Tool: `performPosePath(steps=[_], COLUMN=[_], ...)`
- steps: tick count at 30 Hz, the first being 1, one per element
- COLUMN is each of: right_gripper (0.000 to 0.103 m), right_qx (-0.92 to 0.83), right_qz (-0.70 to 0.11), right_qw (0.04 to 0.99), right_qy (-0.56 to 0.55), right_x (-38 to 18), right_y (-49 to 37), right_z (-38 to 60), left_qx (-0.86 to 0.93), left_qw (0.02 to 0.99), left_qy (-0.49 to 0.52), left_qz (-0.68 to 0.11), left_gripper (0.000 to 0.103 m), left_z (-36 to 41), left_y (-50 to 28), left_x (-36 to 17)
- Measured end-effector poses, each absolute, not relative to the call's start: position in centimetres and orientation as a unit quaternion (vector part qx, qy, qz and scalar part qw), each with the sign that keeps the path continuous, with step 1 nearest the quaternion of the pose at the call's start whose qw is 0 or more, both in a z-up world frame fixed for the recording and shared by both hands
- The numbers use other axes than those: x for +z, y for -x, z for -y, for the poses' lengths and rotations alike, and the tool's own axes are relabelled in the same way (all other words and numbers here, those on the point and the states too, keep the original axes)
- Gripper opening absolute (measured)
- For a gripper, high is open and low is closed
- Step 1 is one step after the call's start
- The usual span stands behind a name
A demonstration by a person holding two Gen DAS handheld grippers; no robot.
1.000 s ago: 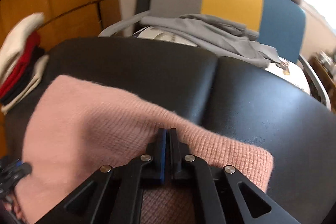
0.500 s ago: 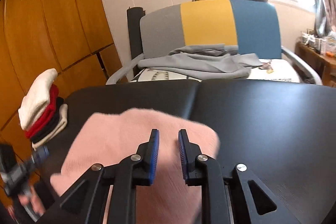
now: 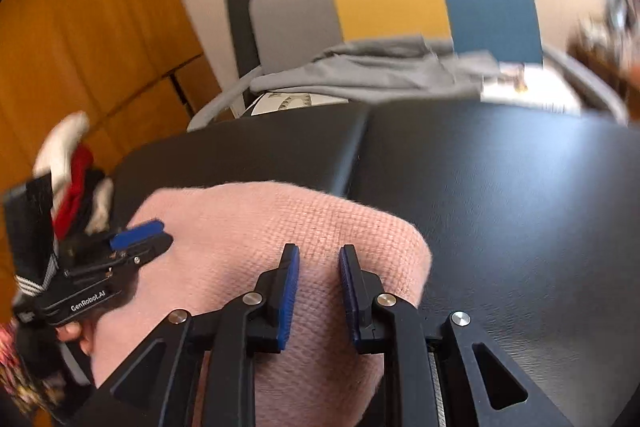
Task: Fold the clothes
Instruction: 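Grasp the folded pink sweater with both grippers from opposite sides and lift it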
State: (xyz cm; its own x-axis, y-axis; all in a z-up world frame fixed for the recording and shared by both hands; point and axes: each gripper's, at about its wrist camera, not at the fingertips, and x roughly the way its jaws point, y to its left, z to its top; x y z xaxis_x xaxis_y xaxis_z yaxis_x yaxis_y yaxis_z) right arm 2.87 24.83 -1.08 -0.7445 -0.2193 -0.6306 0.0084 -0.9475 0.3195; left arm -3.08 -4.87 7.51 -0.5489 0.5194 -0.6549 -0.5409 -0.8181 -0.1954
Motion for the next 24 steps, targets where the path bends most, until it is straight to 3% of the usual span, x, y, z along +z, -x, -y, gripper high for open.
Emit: performPosePath(steps=[8,12,16,17,18,21,24], right_gripper=[0.022,0.033,0.041,0.044,0.049,0.058,0.064], right_qx=[-0.927,-0.936,-0.940,-0.940,-0.941,-0.945,-0.940], right_qz=[0.166,0.181,0.154,0.133,0.102,0.015,0.051], right_qw=[0.065,0.048,0.115,0.118,0.114,0.077,0.068], right_qy=[-0.331,-0.297,-0.282,-0.293,-0.301,-0.317,-0.331], right_x=[-1.5,0.9,2.0,1.6,1.0,-0.6,-0.9], right_y=[-3.4,-6.9,-10.0,-10.3,-10.7,-11.5,-11.9], right_z=[-25.2,-24.8,-21.8,-20.8,-19.7,-17.4,-18.1], left_qx=[0.871,0.888,0.886,0.886,0.885,0.868,0.846], left_qw=[0.324,0.310,0.302,0.291,0.284,0.291,0.292], left_qy=[0.369,0.340,0.351,0.361,0.370,0.399,0.422], left_qz=[0.003,-0.011,-0.001,-0.009,-0.013,0.052,0.145], left_gripper=[0.030,0.031,0.033,0.035,0.044,0.047,0.048], left_z=[6.5,8.8,11.0,11.2,11.4,13.3,15.7], left_y=[1.0,-3.3,-5.6,-5.8,-6.0,-5.4,-4.4], left_x=[8.3,9.0,7.8,7.1,6.6,5.8,5.6])
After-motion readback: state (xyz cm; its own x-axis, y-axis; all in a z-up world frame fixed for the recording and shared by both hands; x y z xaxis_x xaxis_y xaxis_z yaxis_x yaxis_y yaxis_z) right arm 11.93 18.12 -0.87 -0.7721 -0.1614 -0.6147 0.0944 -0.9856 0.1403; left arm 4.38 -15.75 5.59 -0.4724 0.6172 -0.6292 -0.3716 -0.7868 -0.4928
